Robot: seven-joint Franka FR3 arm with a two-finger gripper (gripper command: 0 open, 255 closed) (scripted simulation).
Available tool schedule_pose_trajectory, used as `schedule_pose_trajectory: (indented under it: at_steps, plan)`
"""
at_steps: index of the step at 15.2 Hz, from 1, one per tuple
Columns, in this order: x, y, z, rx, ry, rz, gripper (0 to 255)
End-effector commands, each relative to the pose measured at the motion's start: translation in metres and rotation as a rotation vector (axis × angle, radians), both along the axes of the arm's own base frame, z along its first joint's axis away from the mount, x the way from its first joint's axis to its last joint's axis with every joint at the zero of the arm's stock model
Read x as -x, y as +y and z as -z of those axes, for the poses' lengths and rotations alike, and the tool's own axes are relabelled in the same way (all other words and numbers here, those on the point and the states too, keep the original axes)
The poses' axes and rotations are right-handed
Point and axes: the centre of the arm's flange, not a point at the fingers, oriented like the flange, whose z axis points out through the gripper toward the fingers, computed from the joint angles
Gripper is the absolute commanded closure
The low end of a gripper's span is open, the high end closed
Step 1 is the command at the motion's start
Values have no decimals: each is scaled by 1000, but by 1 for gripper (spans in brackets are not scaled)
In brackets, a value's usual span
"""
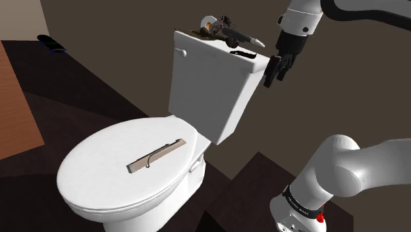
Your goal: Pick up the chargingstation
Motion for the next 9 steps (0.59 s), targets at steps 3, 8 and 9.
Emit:
schedule_pose_trajectory:
  at_steps: [3, 8, 9]
  plan:
    - [-7, 17, 19, 0, 2, 64, 0]
    - [-30, 58, 67, 0, 9, 225, 0]
    - [-36, 66, 76, -1, 10, 257, 0]
